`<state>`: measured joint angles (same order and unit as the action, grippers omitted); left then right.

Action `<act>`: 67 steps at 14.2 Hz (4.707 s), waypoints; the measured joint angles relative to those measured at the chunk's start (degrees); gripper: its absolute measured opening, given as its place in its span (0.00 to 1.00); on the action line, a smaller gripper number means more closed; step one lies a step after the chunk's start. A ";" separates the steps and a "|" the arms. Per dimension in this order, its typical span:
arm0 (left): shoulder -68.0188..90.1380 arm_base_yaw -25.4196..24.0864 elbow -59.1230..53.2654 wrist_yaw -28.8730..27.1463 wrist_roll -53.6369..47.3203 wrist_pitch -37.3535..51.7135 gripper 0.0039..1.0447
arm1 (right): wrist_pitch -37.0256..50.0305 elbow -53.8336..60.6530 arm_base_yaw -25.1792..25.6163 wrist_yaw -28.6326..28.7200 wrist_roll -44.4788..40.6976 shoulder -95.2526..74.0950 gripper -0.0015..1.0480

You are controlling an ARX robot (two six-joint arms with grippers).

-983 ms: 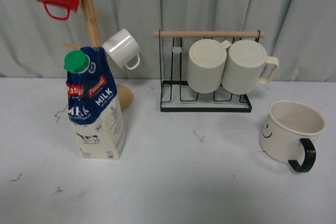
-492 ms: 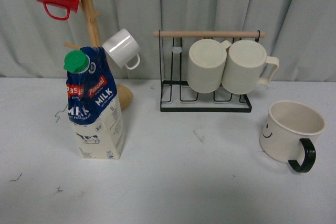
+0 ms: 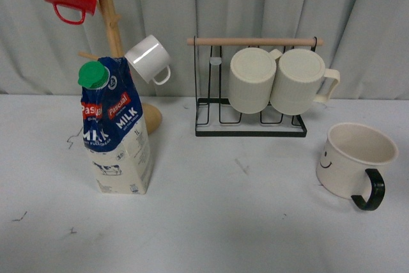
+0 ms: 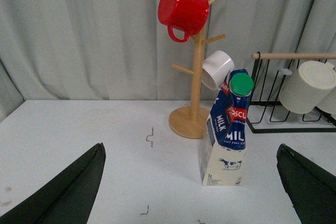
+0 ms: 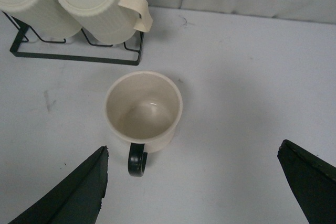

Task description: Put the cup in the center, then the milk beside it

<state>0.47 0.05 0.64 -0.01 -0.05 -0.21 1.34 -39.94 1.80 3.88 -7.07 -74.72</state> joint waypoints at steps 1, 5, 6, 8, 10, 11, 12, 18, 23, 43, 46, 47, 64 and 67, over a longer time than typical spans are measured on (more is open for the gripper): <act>0.00 0.00 0.00 0.02 0.00 0.00 0.94 | -2.10 -3.13 -0.24 -0.26 0.59 -4.02 0.94; 0.00 0.00 0.00 0.00 0.02 0.00 0.94 | -7.89 -13.97 -1.97 -4.63 4.98 -20.31 0.94; 0.00 0.00 0.00 0.00 0.02 0.00 0.94 | -8.00 -15.61 -2.14 -5.53 5.66 -22.18 0.94; 0.00 0.00 0.00 0.02 0.02 0.00 0.94 | -9.09 -18.97 -2.16 -6.03 7.61 -27.10 0.94; 0.00 0.00 0.00 0.00 0.02 0.00 0.94 | -12.20 -22.64 -2.05 -6.21 11.30 -32.24 0.94; 0.00 0.00 0.00 0.02 0.02 0.00 0.94 | -11.87 -23.85 -1.81 -6.71 11.85 -33.59 0.94; 0.00 0.00 0.00 0.00 0.02 0.00 0.94 | -11.61 -25.20 -1.70 -7.23 12.59 -35.06 0.94; 0.00 0.00 0.00 0.00 0.02 0.00 0.94 | -11.58 -31.32 -1.05 -7.87 15.43 -43.54 0.64; 0.00 0.00 0.00 0.00 0.02 0.00 0.94 | -12.37 -33.77 -1.55 -8.83 16.09 -46.34 0.10; 0.00 0.00 0.00 0.00 0.00 0.00 0.94 | -15.45 -33.46 -19.43 -4.22 18.91 -45.13 0.03; 0.00 0.00 0.00 0.02 0.02 0.00 0.94 | -15.65 -34.88 -18.99 -5.33 18.88 -46.10 0.11; 0.00 0.00 0.00 0.00 0.02 0.00 0.94 | -14.78 -34.82 -18.56 -4.39 18.91 -46.10 0.23; 0.00 -0.04 0.00 0.00 0.02 -0.02 0.94 | 58.10 33.14 -6.86 -8.85 7.23 6.84 0.02; 0.00 -0.04 0.00 -0.02 0.02 -0.02 0.94 | 51.63 36.13 -1.62 -4.63 7.23 17.27 0.02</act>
<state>0.47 0.01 0.64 -0.03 -0.03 -0.23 52.97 -3.81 0.19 -0.75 0.16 -57.45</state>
